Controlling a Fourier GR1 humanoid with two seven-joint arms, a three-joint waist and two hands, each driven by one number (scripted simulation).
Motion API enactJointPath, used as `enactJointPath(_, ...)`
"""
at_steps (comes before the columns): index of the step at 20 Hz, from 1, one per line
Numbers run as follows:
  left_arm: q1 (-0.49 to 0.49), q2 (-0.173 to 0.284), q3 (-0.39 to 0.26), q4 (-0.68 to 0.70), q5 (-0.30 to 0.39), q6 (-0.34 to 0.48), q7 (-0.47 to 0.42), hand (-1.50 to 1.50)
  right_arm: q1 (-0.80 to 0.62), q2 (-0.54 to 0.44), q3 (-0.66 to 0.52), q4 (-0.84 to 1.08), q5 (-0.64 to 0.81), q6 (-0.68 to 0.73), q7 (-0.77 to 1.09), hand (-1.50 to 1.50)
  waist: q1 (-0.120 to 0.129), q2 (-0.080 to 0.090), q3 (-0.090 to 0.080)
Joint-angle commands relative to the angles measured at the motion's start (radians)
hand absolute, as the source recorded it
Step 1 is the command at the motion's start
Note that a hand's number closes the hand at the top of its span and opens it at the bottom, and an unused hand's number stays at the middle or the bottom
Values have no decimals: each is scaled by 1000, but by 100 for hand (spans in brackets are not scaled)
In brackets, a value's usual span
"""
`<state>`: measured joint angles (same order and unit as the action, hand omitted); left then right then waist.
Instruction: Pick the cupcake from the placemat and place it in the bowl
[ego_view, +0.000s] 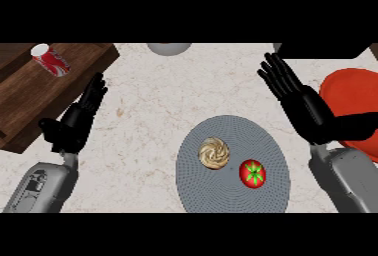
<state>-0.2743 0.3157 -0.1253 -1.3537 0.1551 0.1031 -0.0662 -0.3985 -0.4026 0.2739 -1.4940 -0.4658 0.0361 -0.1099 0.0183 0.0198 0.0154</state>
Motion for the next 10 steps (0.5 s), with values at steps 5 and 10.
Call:
enactJointPath(5, -48, 78, 51, -125, -136, 164, 163, 0, 138, 18, -106, 91, -140, 215, -176, 150, -13, -21, -12)
enactJointPath(10, 53, 81, 52, -157, -117, 142, 143, 0, 251, 85, -214, 227, 68, -179, -340, -150, -12, -21, -12)
